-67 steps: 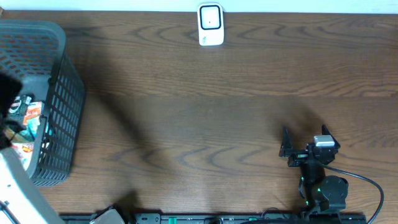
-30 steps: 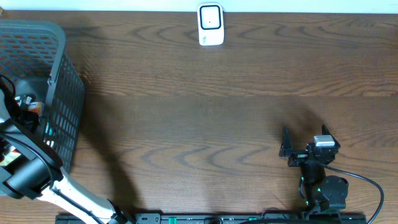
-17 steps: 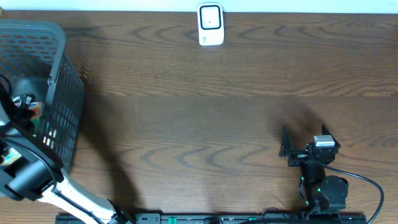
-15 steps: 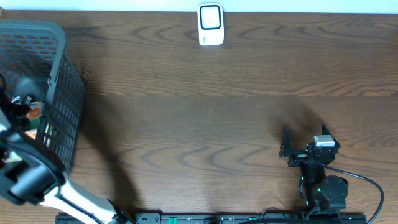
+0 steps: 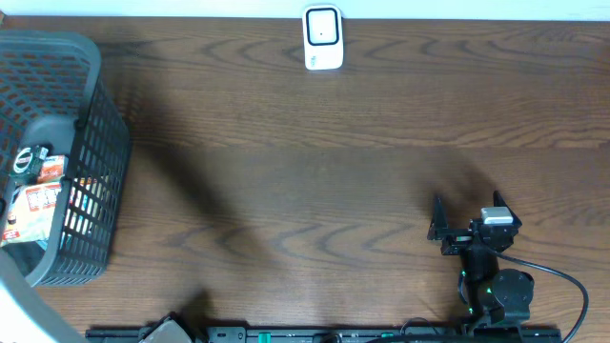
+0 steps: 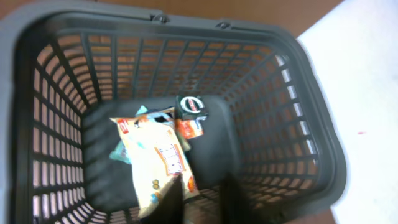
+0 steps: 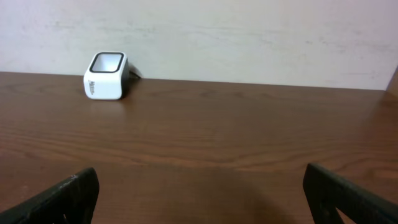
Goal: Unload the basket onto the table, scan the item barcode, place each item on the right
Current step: 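Grasp the orange-and-white snack bag inside the basket with the left gripper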
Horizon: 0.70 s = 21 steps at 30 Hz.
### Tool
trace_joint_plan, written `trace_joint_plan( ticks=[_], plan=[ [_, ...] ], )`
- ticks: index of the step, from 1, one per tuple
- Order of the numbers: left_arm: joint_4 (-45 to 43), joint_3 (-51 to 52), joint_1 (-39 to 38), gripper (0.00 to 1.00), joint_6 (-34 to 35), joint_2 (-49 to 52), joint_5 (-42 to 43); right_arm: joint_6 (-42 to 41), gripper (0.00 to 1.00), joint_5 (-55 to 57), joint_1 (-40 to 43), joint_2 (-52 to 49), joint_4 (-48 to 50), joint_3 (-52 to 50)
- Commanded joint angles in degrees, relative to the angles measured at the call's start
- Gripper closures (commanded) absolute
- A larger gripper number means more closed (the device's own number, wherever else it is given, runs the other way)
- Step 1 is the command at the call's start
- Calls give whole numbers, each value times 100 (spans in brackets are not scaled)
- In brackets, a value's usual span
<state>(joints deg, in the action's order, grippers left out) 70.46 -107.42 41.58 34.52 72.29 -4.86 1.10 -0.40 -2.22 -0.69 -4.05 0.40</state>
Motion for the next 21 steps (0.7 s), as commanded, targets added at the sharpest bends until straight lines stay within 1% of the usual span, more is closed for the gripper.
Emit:
trace_joint_plan(
  ticks=[1,2,3,4,5,7,8,9,10,13,14,18,21],
  plan=[
    [-9,107,24,48,7,116,15,68,1,-17,-46,35,-28,-9],
    [-9,164,24,37,7,205,15,68,1,-17,-46,35,-28,-9],
    [-11,205,24,28,7,339,15,68,1,-15,-46,35,-28,-9],
    [-11,227,24,24,7,485,15,68,1,-15,-46,35,-28,-9],
    [-11,229,24,22,7,673,17,68,1,-15,-46,35,-28,-9],
    [-9,229,11,20,7,1054,138,68,1,-17,-46,35,-31,-9],
    [-7,229,-7,18,4,1394,348,68,1,-15,-46,35,-28,-9],
    [-7,229,-70,14,2,1711,409,68,1,-17,-46,35,-31,-9],
    [-9,229,-101,12,-7,1832,404,68,1,-15,-46,35,-28,-9],
    [-11,229,-260,0,-192,2516,400,68,1,-17,-46,35,-28,-9],
    [2,229,-284,2,-192,2708,400,68,1,-17,-46,35,-28,-9],
    [210,229,-315,2,-190,3526,372,68,1,-17,-46,35,-28,-9],
    [313,229,-308,2,-170,4103,164,68,1,-15,-46,35,-31,-9]
  ],
)
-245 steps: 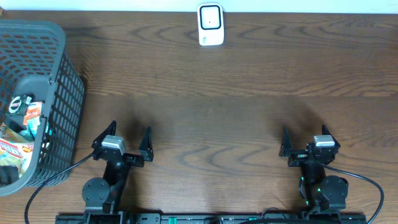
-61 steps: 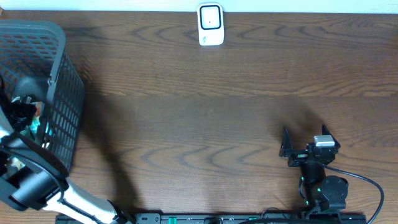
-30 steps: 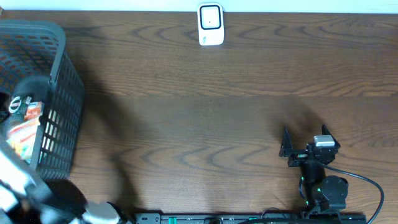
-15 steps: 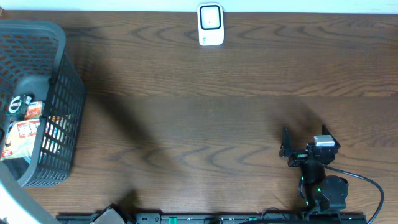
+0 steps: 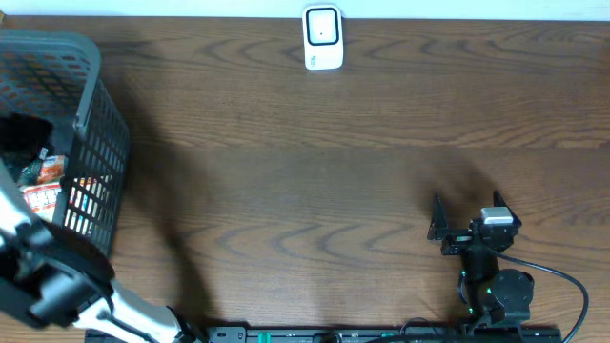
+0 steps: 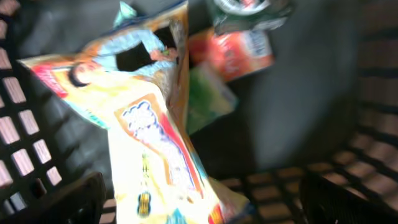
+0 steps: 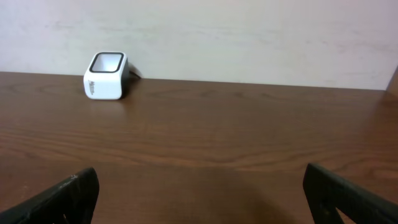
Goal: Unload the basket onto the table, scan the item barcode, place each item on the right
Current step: 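Grasp the orange-and-white snack bag inside the basket with the left gripper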
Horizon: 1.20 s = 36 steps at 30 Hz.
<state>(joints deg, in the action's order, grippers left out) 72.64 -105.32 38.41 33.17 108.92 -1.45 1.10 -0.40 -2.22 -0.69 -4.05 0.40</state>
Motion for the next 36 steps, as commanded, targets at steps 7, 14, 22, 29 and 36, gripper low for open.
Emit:
trace_joint_plan(
  ticks=[7,14,22,29,36],
  plan=[
    [166,22,7,2,11,1390,-264,68,1,-17,-46,35,-28,-9],
    [361,4,9,92,-55,1665,-260,68,1,-17,-46,35,-28,-9],
    [857,-634,9,93,-50,1331,-42,68,1,-17,-46,35,-28,-9],
    [852,-1126,9,93,46,-20,-44,68,1,-17,-46,35,-28,-9],
    [42,-1123,7,93,295,-1928,247,68,1,-17,-46,35,-28,-9]
  ],
)
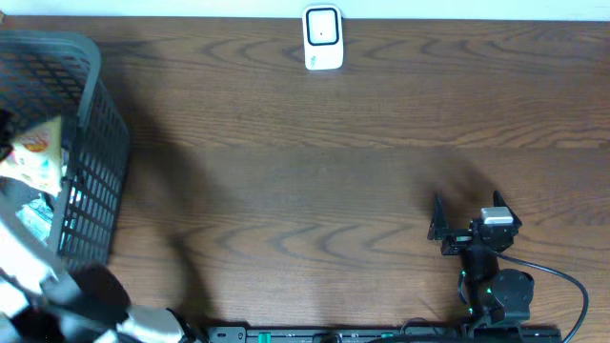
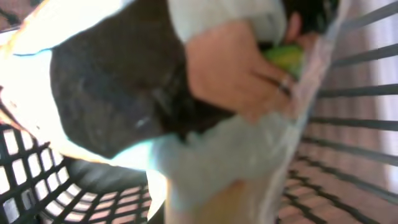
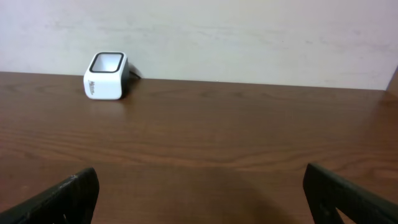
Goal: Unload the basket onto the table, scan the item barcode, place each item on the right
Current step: 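Grasp the orange-and-white snack bag inside the basket with the left gripper, then carry the snack bag to the scanner and release it on the table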
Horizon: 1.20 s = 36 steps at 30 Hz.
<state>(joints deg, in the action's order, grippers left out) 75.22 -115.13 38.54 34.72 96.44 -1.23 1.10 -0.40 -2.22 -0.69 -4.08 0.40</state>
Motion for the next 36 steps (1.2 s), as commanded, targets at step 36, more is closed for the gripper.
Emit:
trace_joint_plan(
  ticks=[36],
  plan=[
    [-1733,-11,-6623,92,-2094,2166,1805,68,1,-17,-46,35,-28,-9]
  ],
)
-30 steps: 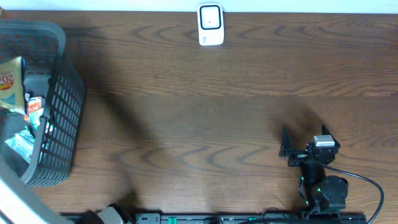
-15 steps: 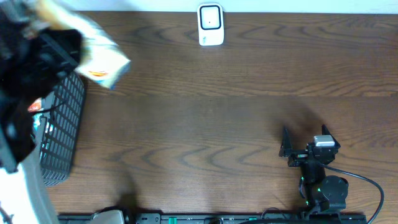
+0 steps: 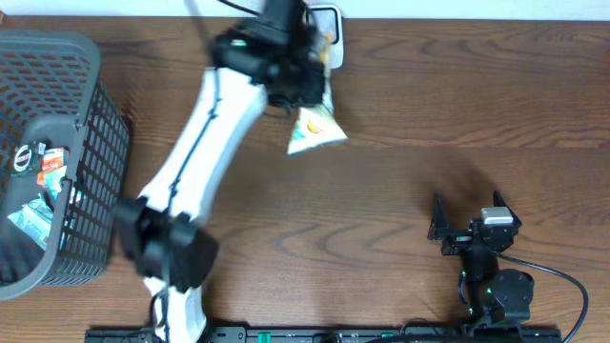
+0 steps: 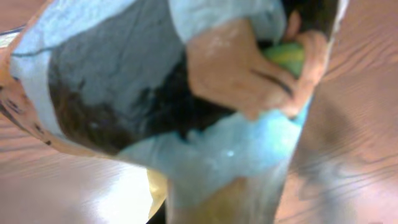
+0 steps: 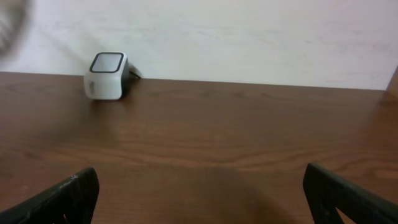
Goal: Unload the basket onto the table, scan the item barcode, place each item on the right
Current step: 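Carry the snack bag to the scanner and release it on the table, then reach the left gripper back into the basket and grasp the green packet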
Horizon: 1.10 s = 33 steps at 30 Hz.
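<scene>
My left gripper (image 3: pixel 301 88) is shut on a snack bag (image 3: pixel 315 126) and holds it just in front of the white barcode scanner (image 3: pixel 330 21) at the table's far edge. The bag hangs below the gripper, pale yellow and blue. In the left wrist view the bag (image 4: pixel 186 112) fills the frame, with blue and dark print, and hides the fingers. The scanner (image 5: pixel 107 76) also shows in the right wrist view, at the far left. My right gripper (image 3: pixel 467 215) rests open near the front right with nothing between its fingers (image 5: pixel 68 194).
A dark mesh basket (image 3: pixel 91 143) stands at the left edge with several packets (image 3: pixel 40 170) still inside. My left arm (image 3: pixel 195 171) stretches diagonally from the front edge to the scanner. A pale wall (image 5: pixel 249 37) runs behind the table.
My left gripper has gone from inside the basket at the left to the scanner at the far centre, still holding the bag. The right arm has not moved.
My left gripper hovered above the basket with the packets lying in it. Then it was down among them, open over the snack bag. Then it held the bag inside the basket. Now the bag is out and in front of the scanner.
</scene>
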### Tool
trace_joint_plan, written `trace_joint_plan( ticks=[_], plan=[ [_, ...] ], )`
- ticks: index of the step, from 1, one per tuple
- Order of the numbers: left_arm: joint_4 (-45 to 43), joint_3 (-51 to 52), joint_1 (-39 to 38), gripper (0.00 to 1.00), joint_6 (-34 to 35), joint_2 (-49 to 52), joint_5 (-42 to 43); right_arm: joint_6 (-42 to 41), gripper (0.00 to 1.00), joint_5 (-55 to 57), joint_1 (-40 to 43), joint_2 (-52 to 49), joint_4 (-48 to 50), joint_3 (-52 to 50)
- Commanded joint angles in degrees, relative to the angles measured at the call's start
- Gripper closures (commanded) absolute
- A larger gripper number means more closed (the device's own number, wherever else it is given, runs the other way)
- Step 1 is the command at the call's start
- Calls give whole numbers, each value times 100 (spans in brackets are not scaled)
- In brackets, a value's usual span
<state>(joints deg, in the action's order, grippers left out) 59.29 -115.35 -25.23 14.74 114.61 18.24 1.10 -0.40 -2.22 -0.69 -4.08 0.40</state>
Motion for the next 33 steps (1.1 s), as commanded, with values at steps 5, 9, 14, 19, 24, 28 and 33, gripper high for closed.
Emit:
trace_joint_plan(
  ticks=[5,9,14,19,24,28,33],
  plan=[
    [-267,11,-446,38,-96,896,-140,68,1,-17,-46,35,-26,-9],
    [-260,-17,-413,16,-52,822,164,68,1,-17,-46,35,-26,-9],
    [-146,-177,-127,15,-55,177,273,68,1,-17,-46,35,-26,-9],
    [-28,-190,824,15,-57,-1244,96,68,1,-17,-46,35,-26,-9],
    [525,-190,2527,15,-55,-2601,-885,68,1,-17,-46,35,-26,-9],
    [1054,-190,4522,15,-55,-3209,-1392,68,1,-17,-46,35,-26,-9],
    [1364,-68,5805,15,-57,-3112,-1451,68,1,-17,-46,35,-26,-9]
  ],
)
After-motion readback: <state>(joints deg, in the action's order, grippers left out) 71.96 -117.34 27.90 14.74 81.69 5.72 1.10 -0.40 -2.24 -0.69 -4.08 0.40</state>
